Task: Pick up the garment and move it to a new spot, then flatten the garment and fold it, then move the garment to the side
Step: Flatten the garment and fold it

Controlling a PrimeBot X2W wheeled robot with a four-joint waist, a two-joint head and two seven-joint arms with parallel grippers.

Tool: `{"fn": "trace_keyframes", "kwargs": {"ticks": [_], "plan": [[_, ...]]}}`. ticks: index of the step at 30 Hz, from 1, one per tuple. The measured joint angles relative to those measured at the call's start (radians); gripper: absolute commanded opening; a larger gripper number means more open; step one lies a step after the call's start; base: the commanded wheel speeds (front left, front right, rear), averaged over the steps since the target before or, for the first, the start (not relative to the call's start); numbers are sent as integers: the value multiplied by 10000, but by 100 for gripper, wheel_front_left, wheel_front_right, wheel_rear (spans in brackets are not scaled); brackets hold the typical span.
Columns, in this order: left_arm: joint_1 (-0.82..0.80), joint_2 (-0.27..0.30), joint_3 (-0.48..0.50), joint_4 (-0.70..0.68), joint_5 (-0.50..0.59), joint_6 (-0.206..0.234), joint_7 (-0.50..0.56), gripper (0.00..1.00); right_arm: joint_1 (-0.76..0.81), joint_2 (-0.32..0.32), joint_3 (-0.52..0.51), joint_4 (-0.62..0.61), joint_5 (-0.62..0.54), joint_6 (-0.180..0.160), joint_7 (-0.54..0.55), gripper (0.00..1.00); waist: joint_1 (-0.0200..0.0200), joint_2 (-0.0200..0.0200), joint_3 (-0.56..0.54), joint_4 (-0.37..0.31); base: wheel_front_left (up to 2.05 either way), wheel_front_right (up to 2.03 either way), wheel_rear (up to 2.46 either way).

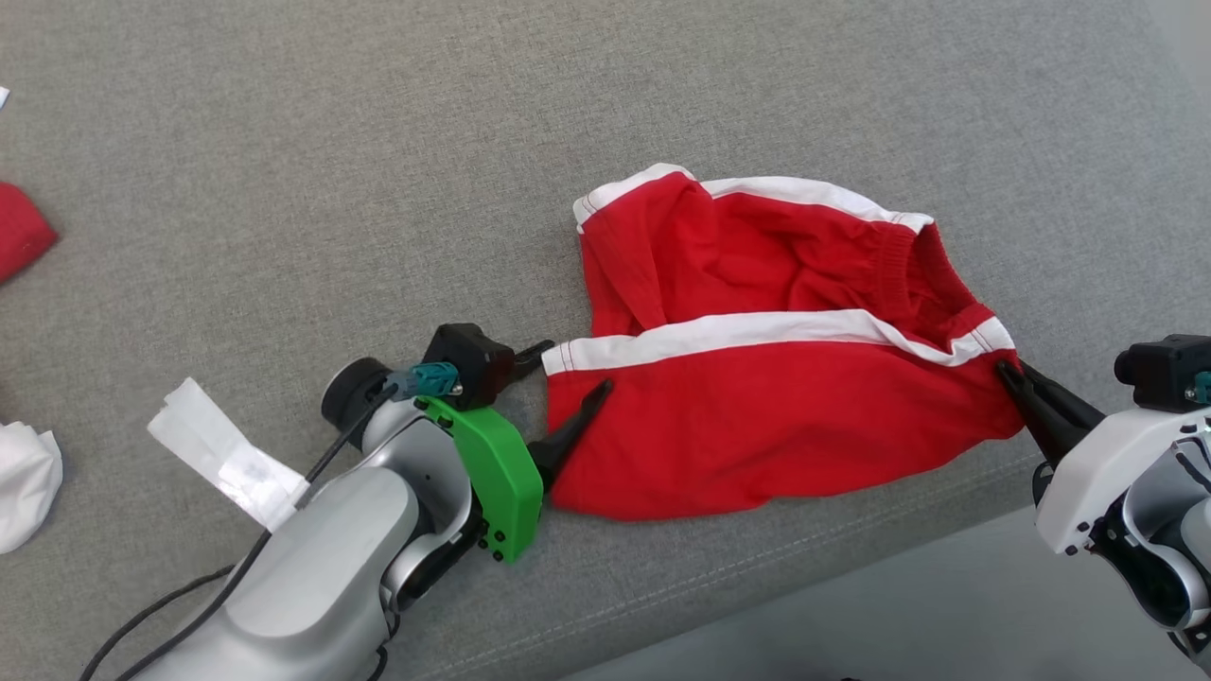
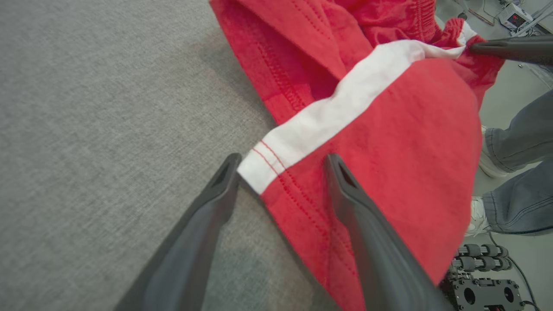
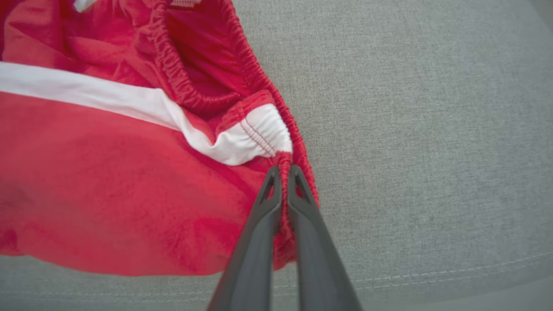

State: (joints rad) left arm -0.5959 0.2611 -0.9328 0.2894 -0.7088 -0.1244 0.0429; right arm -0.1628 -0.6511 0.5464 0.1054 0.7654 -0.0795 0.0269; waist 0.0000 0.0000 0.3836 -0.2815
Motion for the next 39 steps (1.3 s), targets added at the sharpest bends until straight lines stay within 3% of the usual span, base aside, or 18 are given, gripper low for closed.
{"fn": "trace_keyframes", "kwargs": {"ticks": [4, 7, 8, 12, 16, 17, 18, 19, 30, 39], "plan": [[-21, -17, -224, -8, -190, 2, -88, 91, -38, 2, 17, 69, -13, 4, -2, 0, 0, 0, -17, 25, 0, 0, 0], [-81, -15, -368, 4, -238, 2, -249, 54, -75, 4, 35, 151, -61, 19, -13, 0, 0, 1, -43, 63, 0, 0, 0], [-105, -15, -412, 8, -263, 2, -301, 47, -82, 4, 33, 194, -92, 19, -29, 0, 0, 0, -61, 84, 0, 0, 0], [-240, -17, -510, 23, -286, 0, -479, 46, -81, 0, 33, 272, -94, 19, -86, 0, 0, 0, -133, 203, 0, 0, 0], [-265, -17, -560, 29, -380, 0, -767, 35, -81, 0, 42, 339, -96, 33, -88, 0, 0, 0, -227, 325, 0, 0, 0], [-265, -15, -499, 27, -382, 0, -899, 25, -81, 0, 54, 349, -96, 52, -88, 0, 0, 0, -260, 351, 0, 0, 0], [-265, -27, -391, -4, -424, 0, -1043, 6, -81, 0, 52, 357, -96, 81, -90, 0, 0, 0, -295, 378, 0, 0, 0], [-265, -44, -265, -61, -550, 0, -1175, 0, -80, 0, 50, 357, -96, 81, -107, 0, 0, 0, -328, 411, 0, 0, 0], [238, -134, 780, -838, -1066, 0, -2688, 0, -78, 2, -662, -374, 42, 73, -909, 0, 1, 0, -786, 886, 0, 0, 0], [599, 215, 1900, -1808, -1327, 263, -2913, 0, -244, -134, -1055, -2004, 92, 82, -1486, 0, 1, 0, -1410, 1285, 0, 0, 0]]}}
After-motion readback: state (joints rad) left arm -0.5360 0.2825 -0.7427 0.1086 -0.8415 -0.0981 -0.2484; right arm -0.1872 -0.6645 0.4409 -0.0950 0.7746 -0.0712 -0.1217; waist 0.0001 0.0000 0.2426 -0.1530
